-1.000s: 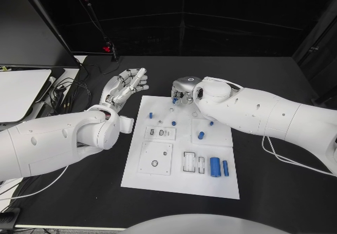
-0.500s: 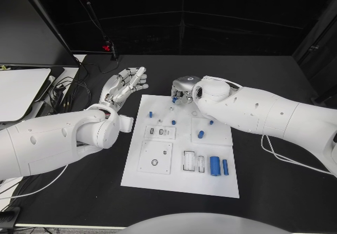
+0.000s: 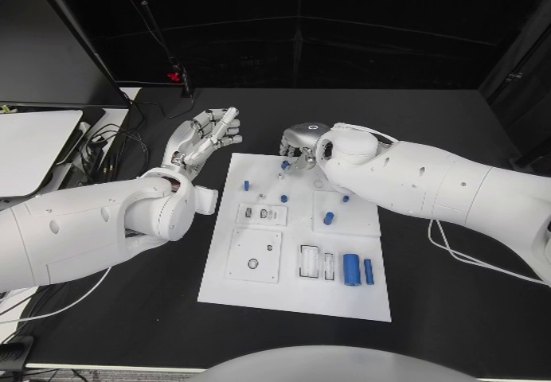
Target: Assemble the parts on the task board
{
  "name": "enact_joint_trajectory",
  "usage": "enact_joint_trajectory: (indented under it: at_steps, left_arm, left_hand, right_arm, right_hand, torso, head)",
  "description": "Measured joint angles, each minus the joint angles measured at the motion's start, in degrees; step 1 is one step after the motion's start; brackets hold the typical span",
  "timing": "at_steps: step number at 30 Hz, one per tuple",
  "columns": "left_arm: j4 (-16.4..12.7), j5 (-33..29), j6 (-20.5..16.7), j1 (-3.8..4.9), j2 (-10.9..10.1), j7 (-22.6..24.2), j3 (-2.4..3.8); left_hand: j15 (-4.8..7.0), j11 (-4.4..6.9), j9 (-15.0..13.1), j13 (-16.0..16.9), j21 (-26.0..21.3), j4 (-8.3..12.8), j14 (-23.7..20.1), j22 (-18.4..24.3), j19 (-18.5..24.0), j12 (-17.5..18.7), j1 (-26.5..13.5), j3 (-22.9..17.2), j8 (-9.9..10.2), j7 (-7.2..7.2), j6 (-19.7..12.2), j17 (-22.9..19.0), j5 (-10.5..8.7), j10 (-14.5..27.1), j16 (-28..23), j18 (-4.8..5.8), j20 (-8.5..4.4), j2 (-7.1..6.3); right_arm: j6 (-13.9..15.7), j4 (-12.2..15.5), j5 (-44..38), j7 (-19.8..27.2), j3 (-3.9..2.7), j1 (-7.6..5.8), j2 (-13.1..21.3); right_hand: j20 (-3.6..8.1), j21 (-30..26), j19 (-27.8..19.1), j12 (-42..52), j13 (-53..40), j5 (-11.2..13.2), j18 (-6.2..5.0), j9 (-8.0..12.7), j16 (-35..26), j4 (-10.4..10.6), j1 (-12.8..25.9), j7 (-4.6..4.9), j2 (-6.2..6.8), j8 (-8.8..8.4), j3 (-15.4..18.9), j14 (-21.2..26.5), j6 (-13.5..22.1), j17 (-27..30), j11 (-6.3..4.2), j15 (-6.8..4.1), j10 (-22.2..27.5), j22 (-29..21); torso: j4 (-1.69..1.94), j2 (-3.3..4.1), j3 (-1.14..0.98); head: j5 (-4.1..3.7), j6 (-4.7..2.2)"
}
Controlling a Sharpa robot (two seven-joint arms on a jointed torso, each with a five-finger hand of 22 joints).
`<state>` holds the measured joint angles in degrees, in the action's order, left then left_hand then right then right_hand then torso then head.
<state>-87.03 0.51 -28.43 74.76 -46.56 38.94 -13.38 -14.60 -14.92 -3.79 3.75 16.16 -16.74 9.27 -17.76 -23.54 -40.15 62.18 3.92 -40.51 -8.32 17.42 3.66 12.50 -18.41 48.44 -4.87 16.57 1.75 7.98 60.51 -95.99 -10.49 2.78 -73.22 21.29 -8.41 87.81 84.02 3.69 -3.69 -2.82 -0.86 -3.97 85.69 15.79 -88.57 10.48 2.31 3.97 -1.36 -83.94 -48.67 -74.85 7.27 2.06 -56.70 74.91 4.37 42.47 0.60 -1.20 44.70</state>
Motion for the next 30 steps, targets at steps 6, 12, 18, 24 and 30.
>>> enact_joint_trajectory:
  at_steps: [6, 12, 18, 24, 30]
  left_arm:
    - [0.12, 0.0, 0.05, 0.0, 0.06, 0.0, -0.01]
    - [0.52, 0.0, 0.16, 0.0, 0.1, 0.0, -0.08]
    - [1.26, 0.0, 0.28, 0.0, 0.4, 0.0, -0.13]
    - [1.89, 0.0, 0.49, -0.06, 1.02, 0.01, -0.13]
    - [2.63, 0.0, 0.65, -0.22, 1.29, 0.01, -0.13]
  left_hand:
    - [0.0, 0.0, 0.0, 0.0, 0.0, 0.0, 0.0, 0.0, 0.0, 0.0, 0.0, 0.0, 0.0, 0.0, 0.0, 0.0, 0.0, 0.0, 0.0, 0.0, 0.0, 0.0]
    - [0.0, 0.0, 0.0, 0.0, 0.0, 0.0, 0.0, 0.0, 0.0, 0.0, 0.0, 0.0, 0.03, 0.0, 0.0, 0.0, 0.0, 0.0, 0.0, 0.0, 0.0, 0.0]
    - [0.0, 0.0, 0.0, 0.0, 0.0, 0.0, 0.0, 0.01, 0.0, 0.0, 0.0, 0.0, 0.23, 0.0, 0.0, 0.0, 0.0, 0.0, 0.0, 0.0, 0.0, 0.0]
    - [0.0, 0.0, 0.0, 0.0, 0.0, 0.0, 0.0, 0.06, 0.0, 0.0, 0.16, 0.0, 0.23, 0.0, 0.0, 0.0, 0.0, 0.0, 0.0, 0.0, 0.0, 0.16]
    - [0.0, 0.0, 0.0, 0.0, 0.0, 0.0, 0.0, 0.06, 0.0, 0.0, 0.23, 0.0, 0.23, 0.0, 0.0, 0.0, 0.0, 0.0, 0.0, 0.0, 0.0, 0.23]
  right_arm:
    - [2.14, 1.33, 1.01, 0.72, 0.0, 0.12, 1.2]
    - [8.56, 5.68, 4.66, 3.08, 0.03, 0.31, 5.4]
    - [17.42, 11.67, 12.8, 7.66, 0.02, 0.31, 11.89]
    - [23.99, 17.14, 20.78, 12.26, 0.03, 0.29, 18.41]
    - [26.3, 19.7, 27.49, 15.02, 0.07, 0.26, 22.3]
  right_hand:
    - [-0.01, 0.0, 0.02, 0.29, -0.08, 0.0, 0.0, -0.06, 0.0, 0.0, 0.01, 0.19, -0.01, 0.0, 0.0, 0.0, -0.19, 0.22, 0.0, 0.41, 0.0, 0.0]
    - [-0.43, -0.29, 0.03, 1.79, -0.31, 0.0, 0.0, -0.32, -0.21, -0.25, 0.06, 0.69, -1.05, 0.84, -0.26, 0.0, -1.77, 0.7, 0.28, 0.41, -1.99, 0.0]
    - [-0.43, -0.64, 0.03, 3.83, -0.69, 0.0, -0.01, -1.06, -0.7, -0.25, 0.01, 0.08, -1.1, 2.46, -0.26, 0.0, -5.27, 1.8, -0.34, 0.41, -5.76, 0.0]
    - [0.57, -1.82, -0.54, 6.3, -1.45, 0.0, -0.93, -1.26, -2.26, 0.23, 0.01, -0.93, -1.1, 2.79, 0.23, -0.03, -6.46, 5.53, -1.94, -0.62, -10.19, 0.0]
    - [2.45, -4.04, -2.91, 10.22, -3.82, 0.0, -1.83, -0.62, -4.9, 0.45, 2.63, -2.47, -0.46, 1.13, 2.41, 0.03, -2.61, 10.61, -3.6, -2.37, -12.22, 0.0]
  torso:
    - [-0.04, -0.01, 0.0]
    - [-0.13, -0.09, -0.02]
    - [-0.55, -0.39, 0.08]
    - [-1.29, -0.73, 0.13]
    - [-2.14, -0.99, 0.12]
  head:
    - [-0.11, -0.16]
    - [-0.16, -0.44]
    - [-0.58, -0.66]
    - [-0.86, -0.95]
    - [-1.37, -1.25]
